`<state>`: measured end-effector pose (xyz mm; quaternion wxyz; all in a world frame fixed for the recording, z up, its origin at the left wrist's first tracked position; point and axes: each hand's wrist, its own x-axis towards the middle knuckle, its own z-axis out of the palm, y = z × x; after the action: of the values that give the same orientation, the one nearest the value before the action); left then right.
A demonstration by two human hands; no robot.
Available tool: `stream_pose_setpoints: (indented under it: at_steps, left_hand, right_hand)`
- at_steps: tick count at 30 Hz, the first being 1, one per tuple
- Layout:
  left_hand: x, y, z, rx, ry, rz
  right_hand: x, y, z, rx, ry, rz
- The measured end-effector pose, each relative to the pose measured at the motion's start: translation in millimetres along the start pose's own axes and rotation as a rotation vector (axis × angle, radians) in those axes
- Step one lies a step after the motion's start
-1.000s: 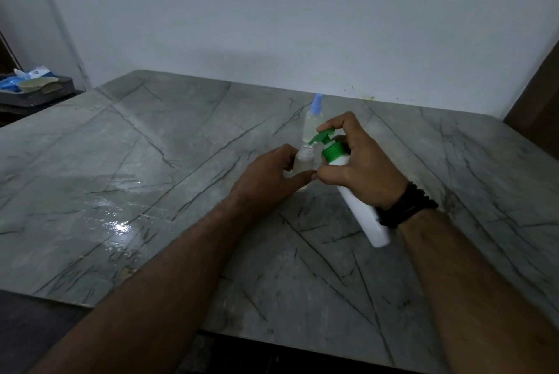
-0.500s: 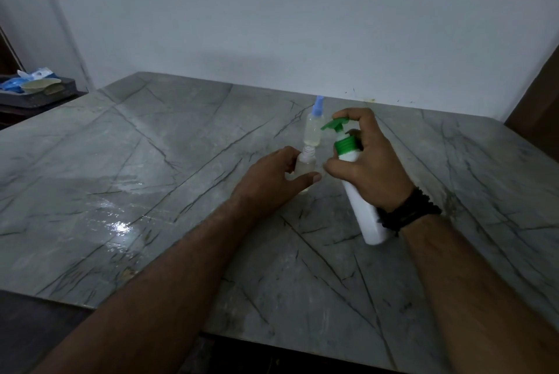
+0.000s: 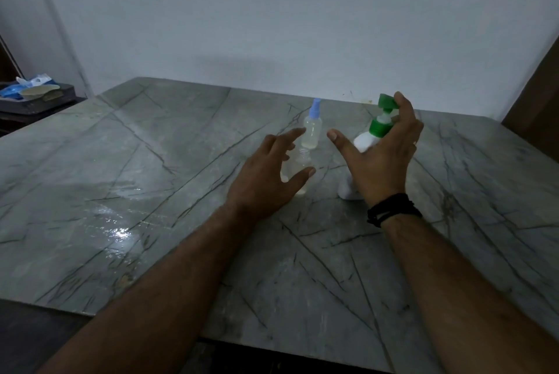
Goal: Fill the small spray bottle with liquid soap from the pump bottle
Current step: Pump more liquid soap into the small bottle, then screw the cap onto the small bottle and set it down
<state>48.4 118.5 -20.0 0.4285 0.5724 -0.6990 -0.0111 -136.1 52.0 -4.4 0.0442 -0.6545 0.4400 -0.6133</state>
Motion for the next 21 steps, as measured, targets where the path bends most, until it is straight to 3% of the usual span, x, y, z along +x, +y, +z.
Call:
stream_pose_setpoints:
  at_steps: [10,17,21]
  left_hand:
    - [-4,-2,-2,0.121,-0.008,0.111]
    - [-5,-1,-13,0.002,0.006,0.029]
    - [-10,-5,-23,-0.026,0.074,-0.037]
  right_hand:
    - [-2,-6,-5,-0.015,0.005,0.006]
    - [0,-12,-17,-0.018,0.005,0.025]
    - [8,-29,-33,0.001,0.106,0.003]
